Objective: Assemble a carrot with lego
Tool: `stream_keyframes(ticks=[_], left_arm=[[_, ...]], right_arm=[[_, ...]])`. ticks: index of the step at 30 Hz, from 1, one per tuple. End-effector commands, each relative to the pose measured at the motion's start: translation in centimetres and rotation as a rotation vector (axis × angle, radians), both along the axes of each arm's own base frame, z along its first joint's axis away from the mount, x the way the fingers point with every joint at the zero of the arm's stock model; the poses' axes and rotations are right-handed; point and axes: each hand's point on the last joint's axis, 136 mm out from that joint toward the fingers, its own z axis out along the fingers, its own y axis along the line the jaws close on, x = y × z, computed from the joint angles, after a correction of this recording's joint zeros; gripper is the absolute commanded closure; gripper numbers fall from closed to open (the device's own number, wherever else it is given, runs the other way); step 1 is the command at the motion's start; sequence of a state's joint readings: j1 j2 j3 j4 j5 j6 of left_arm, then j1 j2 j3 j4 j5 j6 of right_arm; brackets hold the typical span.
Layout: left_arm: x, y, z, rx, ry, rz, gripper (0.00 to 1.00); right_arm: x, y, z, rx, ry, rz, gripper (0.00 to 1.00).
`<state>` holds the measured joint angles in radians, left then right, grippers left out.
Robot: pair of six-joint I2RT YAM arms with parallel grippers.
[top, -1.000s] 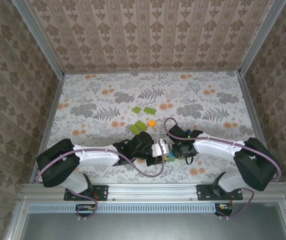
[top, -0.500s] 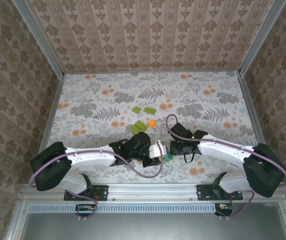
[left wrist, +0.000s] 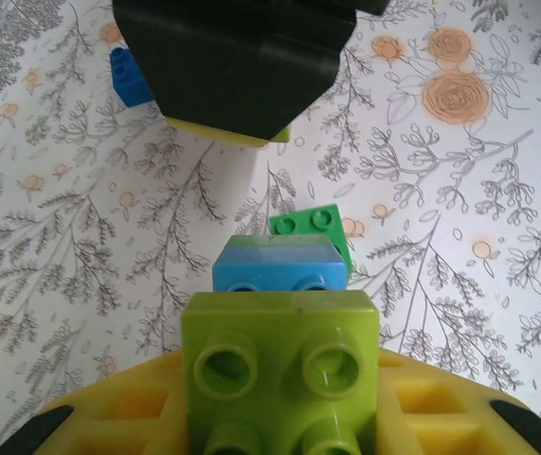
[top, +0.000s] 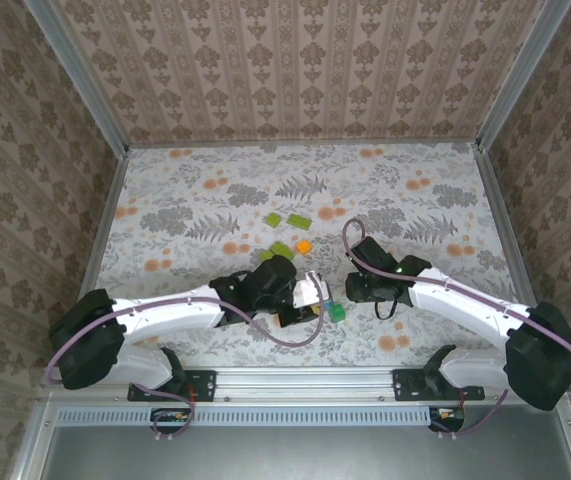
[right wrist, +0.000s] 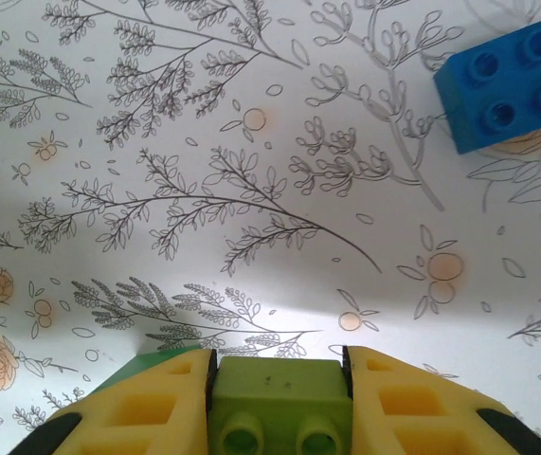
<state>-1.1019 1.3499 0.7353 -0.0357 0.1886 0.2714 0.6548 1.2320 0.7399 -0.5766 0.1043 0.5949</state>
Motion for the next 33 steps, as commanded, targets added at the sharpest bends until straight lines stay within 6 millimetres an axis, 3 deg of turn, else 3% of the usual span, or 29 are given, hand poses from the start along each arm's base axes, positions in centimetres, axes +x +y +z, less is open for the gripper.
stream_keyframes(ticks=[1,15,20,33], left_arm=[[0.4,-0.3,0.5,0.063,-0.01,-0.003,0.68],[-0.2,-1.7,0.8,0.35,0.012,-0.023,0.68],[-0.6,-2.4,1.5,0.366,0.017,-0.032,0.69],[0.1,-4.6,0.2,0.411,0.055,0.017,0.69]], right_arm=[[0.3,-1.1,1.0,-0.034,-0.021,-0.001,0.76],[-0.1,-3.6,0.5,-0.044,-0.015,-0.027,0.75],[-0.3,-4.7,0.7,-0.022,-0.022,-0.049,0.75],[0.1,-5.2,1.0,-0.001,-0.034,-0.07,0.75]])
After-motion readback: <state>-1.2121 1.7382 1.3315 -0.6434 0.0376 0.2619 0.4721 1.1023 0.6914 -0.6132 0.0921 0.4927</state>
